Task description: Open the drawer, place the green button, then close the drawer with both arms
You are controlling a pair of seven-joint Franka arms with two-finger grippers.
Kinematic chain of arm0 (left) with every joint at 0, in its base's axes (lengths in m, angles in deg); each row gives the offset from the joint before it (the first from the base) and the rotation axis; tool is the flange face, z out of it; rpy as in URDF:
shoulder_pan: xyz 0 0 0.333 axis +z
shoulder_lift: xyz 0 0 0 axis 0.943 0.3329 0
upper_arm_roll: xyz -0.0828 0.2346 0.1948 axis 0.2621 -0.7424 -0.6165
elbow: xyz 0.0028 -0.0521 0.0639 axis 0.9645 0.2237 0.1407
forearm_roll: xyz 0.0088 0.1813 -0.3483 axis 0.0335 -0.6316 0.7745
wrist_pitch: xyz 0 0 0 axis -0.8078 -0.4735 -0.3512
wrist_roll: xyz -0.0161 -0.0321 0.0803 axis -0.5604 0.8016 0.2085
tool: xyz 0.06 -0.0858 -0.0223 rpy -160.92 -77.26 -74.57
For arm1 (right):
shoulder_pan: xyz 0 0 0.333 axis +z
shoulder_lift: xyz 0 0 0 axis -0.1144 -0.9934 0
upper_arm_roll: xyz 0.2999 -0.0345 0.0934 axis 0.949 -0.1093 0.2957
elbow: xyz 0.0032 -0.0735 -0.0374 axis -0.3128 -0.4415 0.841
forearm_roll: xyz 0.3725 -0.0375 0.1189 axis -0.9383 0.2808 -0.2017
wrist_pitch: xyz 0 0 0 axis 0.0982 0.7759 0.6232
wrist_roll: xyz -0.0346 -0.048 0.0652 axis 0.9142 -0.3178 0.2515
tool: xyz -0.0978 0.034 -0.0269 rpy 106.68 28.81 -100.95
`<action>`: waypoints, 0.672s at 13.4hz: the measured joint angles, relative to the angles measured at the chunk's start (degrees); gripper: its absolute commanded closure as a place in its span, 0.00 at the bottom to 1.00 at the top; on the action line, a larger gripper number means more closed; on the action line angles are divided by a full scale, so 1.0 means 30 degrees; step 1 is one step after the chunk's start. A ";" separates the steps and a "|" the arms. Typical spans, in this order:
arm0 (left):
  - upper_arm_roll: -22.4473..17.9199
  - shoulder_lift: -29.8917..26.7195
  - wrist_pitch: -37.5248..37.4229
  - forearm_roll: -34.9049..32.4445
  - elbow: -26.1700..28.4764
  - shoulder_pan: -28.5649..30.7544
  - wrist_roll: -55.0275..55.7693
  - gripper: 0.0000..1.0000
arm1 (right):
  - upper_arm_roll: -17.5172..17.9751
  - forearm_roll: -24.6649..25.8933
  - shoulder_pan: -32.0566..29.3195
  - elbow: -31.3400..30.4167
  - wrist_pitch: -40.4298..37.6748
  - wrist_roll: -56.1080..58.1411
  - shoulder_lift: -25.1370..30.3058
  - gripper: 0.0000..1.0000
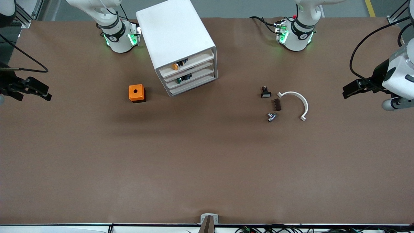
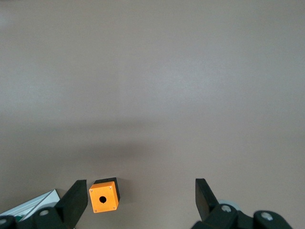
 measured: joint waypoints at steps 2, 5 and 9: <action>0.0002 -0.0252 -0.0015 0.0000 0.0025 0.0021 -0.0534 0.00 | 0.0001 0.0000 0.0000 0.0000 -0.0001 0.0000 0.0000 0.00; -0.0037 -0.0813 -0.0176 0.0000 0.0130 0.0294 -0.1787 0.00 | 0.0002 0.0000 0.0000 -0.0002 -0.0003 0.0000 0.0000 0.00; -0.1472 -0.2213 -0.0228 0.0000 0.1549 -0.0900 -0.1993 0.00 | 0.0003 0.0001 0.0000 -0.0005 -0.0005 0.0000 0.0000 0.00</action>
